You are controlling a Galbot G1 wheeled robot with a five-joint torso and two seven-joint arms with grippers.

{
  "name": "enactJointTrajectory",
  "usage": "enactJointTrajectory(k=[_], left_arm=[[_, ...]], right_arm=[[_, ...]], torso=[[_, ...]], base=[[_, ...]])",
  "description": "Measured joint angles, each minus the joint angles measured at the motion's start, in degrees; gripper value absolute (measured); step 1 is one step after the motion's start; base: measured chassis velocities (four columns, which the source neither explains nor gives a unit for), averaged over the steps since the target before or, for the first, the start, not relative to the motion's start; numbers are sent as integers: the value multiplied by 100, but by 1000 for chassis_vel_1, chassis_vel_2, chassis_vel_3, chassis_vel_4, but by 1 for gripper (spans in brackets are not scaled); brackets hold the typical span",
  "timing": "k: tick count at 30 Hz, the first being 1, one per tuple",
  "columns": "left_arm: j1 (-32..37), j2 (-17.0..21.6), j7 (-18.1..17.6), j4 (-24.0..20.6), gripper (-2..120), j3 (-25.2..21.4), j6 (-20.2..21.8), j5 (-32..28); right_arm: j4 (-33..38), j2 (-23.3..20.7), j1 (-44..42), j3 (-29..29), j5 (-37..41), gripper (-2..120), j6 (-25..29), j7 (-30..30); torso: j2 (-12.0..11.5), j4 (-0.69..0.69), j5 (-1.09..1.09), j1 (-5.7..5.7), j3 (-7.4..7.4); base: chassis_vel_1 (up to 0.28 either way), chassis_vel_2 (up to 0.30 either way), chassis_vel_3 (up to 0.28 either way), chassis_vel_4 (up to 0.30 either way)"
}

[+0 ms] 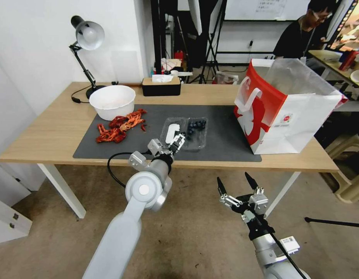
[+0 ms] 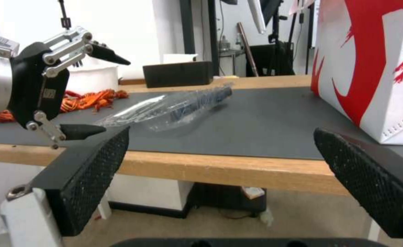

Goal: Close the takeout container lid, then place the container into the takeout bag.

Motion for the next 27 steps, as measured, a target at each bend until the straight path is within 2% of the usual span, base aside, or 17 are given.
enactJointTrajectory(k=[27], left_arm=[[-216, -159, 39, 321, 100, 79, -83, 37]], right_arm=[[-64, 31, -33, 19, -48, 100, 54, 9]], torso=[[0, 0, 0, 0, 0]], base=[[0, 0, 0, 0]])
